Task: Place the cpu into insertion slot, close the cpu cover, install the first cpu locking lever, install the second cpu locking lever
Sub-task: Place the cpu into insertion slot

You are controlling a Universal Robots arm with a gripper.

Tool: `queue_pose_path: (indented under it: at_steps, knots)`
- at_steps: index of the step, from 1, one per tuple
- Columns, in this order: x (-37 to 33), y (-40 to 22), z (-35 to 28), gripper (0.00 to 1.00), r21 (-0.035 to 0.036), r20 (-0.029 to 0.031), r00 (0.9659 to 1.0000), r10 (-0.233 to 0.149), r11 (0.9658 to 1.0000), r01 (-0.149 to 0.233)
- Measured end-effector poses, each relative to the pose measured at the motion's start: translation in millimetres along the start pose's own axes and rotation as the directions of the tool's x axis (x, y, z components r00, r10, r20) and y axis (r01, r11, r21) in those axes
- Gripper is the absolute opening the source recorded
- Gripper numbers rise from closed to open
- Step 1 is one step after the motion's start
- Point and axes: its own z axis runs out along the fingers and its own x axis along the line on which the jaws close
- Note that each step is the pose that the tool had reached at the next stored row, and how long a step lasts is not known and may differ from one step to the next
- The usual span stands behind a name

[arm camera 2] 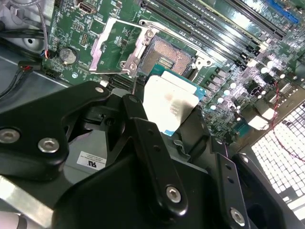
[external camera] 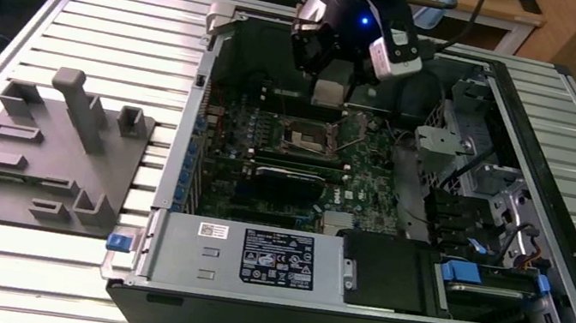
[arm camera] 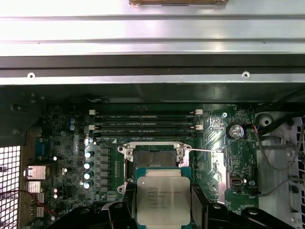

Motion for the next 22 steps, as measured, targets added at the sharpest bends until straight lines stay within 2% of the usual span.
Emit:
queue_pose_path:
  at_steps: [22]
  knots:
    - [0.6, -0.5, 5.5, 0.54, -0.0006, 0.0003, 1.0, 0.0, 1.0, 0.0]
